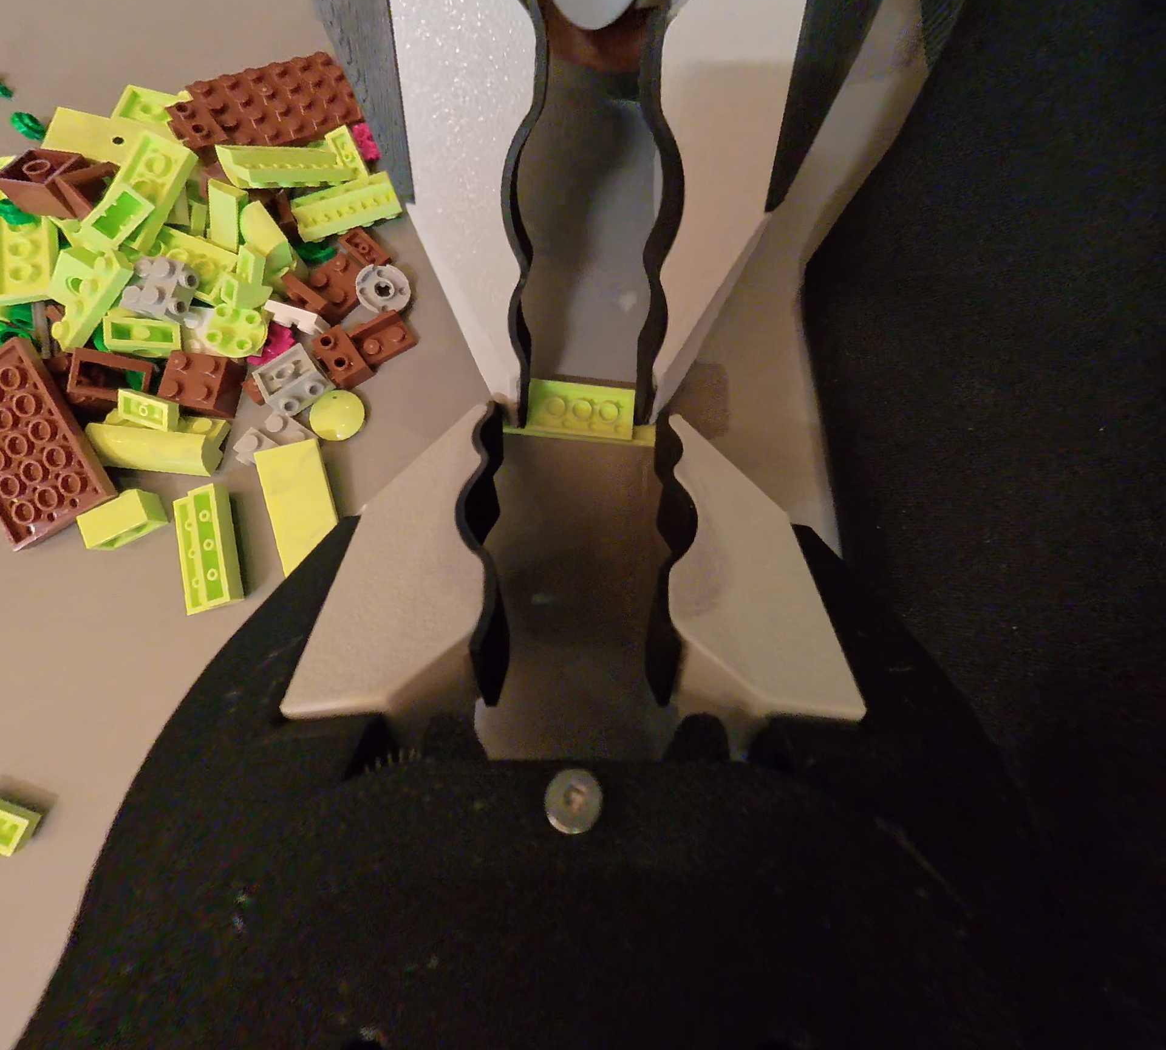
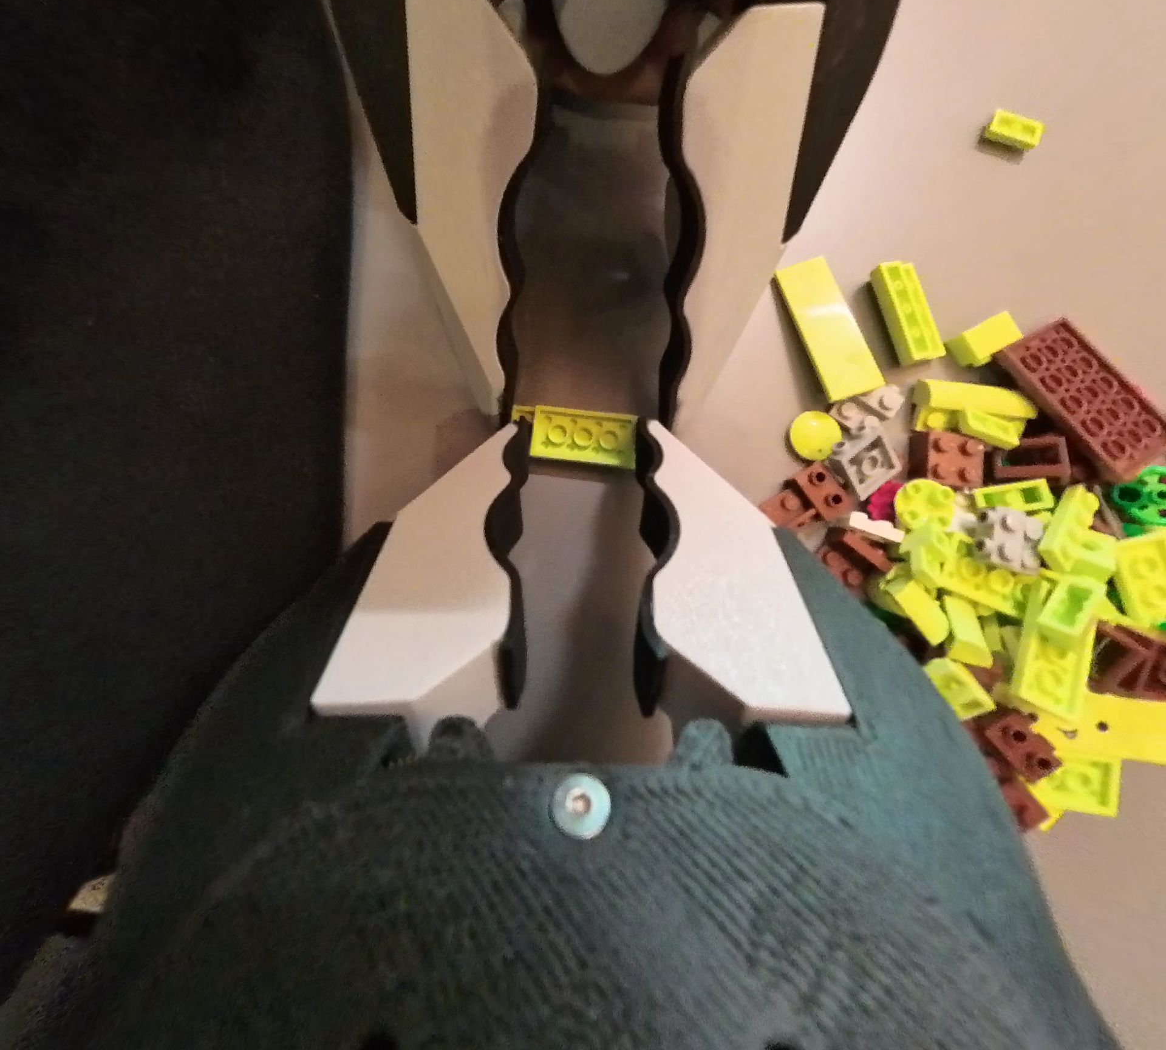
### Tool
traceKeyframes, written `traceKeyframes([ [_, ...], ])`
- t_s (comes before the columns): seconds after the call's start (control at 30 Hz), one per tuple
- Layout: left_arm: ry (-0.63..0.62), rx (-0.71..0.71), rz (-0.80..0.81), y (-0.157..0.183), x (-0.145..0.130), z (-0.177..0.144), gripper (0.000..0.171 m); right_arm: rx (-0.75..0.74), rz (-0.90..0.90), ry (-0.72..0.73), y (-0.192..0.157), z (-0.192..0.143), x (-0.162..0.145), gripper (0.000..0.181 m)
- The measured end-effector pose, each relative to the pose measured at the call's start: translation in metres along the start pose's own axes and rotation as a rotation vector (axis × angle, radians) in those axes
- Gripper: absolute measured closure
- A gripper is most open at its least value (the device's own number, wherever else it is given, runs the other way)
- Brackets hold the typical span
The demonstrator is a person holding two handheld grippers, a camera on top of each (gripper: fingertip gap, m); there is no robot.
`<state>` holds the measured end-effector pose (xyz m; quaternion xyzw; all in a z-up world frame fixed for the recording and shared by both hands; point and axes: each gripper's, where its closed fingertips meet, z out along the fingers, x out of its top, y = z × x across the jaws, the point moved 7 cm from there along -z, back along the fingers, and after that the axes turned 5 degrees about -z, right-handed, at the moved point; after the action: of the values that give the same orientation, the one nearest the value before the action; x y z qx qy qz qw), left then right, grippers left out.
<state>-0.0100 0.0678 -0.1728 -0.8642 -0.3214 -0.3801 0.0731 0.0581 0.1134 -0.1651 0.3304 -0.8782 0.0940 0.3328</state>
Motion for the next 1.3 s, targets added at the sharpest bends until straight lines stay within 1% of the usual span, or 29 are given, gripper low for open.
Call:
traceKeyframes([
  [0.13, -0.001, -0.014, -0.003, 0.0, 0.0, 0.0, 0.125, -0.01, 0.062, 0.007, 0.0, 0.0, -0.001, 0.148],
  [0.27, -0.001, -0.022, -0.009, 0.001, 0.0, 0.0, 0.125, -0.028, 0.081, 0.028, -0.001, 0.0, -0.002, 0.148],
  [0.43, -0.001, -0.026, -0.021, 0.001, 0.0, 0.0, 0.125, -0.029, 0.157, 0.108, 0.0, 0.0, -0.007, 0.15],
  [0.47, -0.001, -0.026, -0.021, 0.001, 0.0, 0.0, 0.125, -0.026, 0.183, 0.132, 0.0, 0.0, -0.007, 0.152],
  [0.53, -0.002, -0.022, -0.019, 0.002, 0.0, 0.0, 0.125, -0.012, 0.237, 0.17, 0.002, 0.0, -0.009, 0.153],
  [0.57, 0.0, -0.026, -0.016, 0.003, 0.0, 0.001, 0.125, -0.045, 0.229, 0.179, 0.004, -0.002, -0.009, 0.181],
  [0.6, -0.004, -0.038, -0.01, 0.007, 0.001, 0.002, 0.124, -0.09, 0.188, 0.174, 0.005, -0.004, -0.01, 0.181],
  [0.63, -0.008, -0.027, 0.001, 0.007, 0.0, 0.003, 0.124, -0.104, 0.166, 0.167, 0.004, -0.004, -0.011, 0.181],
  [0.73, -0.007, -0.027, -0.006, 0.007, 0.001, 0.003, 0.124, -0.108, 0.154, 0.135, 0.003, -0.004, -0.009, 0.181],
  [0.8, -0.006, -0.03, -0.017, 0.006, 0.001, 0.003, 0.124, -0.103, 0.144, 0.117, 0.003, -0.006, -0.007, 0.174],
  [0.9, -0.004, -0.029, -0.029, 0.004, 0.001, 0.002, 0.124, -0.055, 0.177, 0.119, -0.003, -0.006, -0.007, 0.151],
  [0.93, -0.004, -0.028, -0.028, 0.005, 0.001, 0.002, 0.124, -0.046, 0.193, 0.121, -0.004, -0.005, -0.007, 0.149],
  [1.07, -0.003, -0.017, -0.019, 0.005, 0.001, 0.002, 0.124, -0.065, 0.197, 0.122, -0.006, -0.005, -0.008, 0.149],
  [1.2, -0.002, -0.009, -0.006, 0.006, 0.001, 0.002, 0.124, -0.101, 0.172, 0.09, -0.008, -0.004, -0.005, 0.149],
  [1.3, -0.002, -0.007, -0.004, 0.006, 0.001, 0.002, 0.124, -0.074, 0.209, 0.104, -0.007, -0.005, -0.006, 0.149],
])
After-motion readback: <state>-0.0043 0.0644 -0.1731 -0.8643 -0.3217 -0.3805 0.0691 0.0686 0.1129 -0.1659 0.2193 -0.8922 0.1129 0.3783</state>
